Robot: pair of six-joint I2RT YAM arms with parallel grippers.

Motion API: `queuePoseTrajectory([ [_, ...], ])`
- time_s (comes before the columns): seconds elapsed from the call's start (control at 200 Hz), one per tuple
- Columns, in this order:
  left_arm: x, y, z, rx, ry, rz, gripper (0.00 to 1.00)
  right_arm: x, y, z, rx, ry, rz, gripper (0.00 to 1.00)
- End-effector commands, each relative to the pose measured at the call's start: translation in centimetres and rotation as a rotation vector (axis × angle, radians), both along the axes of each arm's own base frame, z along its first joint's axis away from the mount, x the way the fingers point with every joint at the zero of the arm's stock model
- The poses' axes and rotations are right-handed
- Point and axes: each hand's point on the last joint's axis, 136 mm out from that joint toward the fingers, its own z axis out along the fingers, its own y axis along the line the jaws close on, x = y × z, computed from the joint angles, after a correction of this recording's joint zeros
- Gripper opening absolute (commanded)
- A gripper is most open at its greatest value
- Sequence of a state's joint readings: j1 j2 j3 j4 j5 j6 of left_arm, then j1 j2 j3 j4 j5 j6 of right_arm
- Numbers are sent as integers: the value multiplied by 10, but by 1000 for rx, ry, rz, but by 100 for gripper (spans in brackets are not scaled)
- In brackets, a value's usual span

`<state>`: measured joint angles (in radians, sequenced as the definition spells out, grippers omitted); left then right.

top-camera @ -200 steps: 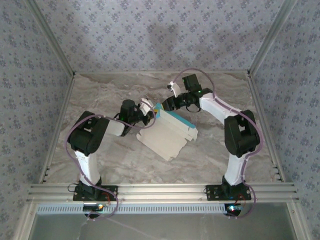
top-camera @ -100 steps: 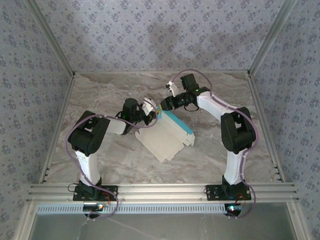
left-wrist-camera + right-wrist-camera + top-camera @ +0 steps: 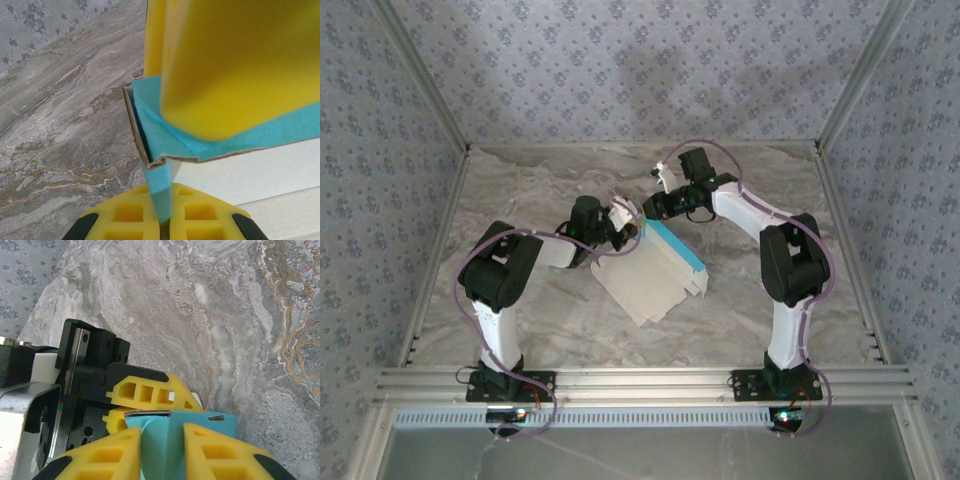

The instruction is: Fold the paper box

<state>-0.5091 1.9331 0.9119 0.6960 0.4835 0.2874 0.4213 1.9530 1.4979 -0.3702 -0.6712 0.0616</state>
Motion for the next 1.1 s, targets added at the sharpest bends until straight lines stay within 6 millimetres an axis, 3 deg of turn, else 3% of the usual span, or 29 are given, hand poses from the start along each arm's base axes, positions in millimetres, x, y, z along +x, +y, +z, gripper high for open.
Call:
queuePoseTrajectory([
  [0.0, -9, -28, 12, 0, -59, -71, 8, 3, 3, -28, -58, 45, -29, 25],
  [0.22, 14, -24, 14, 50, -111, 82, 0, 0, 5, -31, -45, 81, -58, 24],
  [0.4, 12, -32, 13, 64, -140, 100, 0, 1, 6, -27, -22, 117, -111, 28],
  [0.585, 4, -32, 15, 38, -129, 45, 0, 9, -11, 9, 103, 109, -199, 40],
  [0.705, 1, -29, 22, -1, -108, 14, 0, 13, -31, 25, 168, 109, -268, 42],
  [0.934, -2, -27, 22, -23, -88, -8, 0, 25, -72, 5, 196, 169, -438, 33],
  [0.949, -2, -27, 21, -22, -87, -8, 0, 20, -76, -7, 188, 202, -450, 32],
  [1.094, -5, -27, 18, -18, -78, -18, 0, 22, -82, -12, 219, 240, -467, 31],
])
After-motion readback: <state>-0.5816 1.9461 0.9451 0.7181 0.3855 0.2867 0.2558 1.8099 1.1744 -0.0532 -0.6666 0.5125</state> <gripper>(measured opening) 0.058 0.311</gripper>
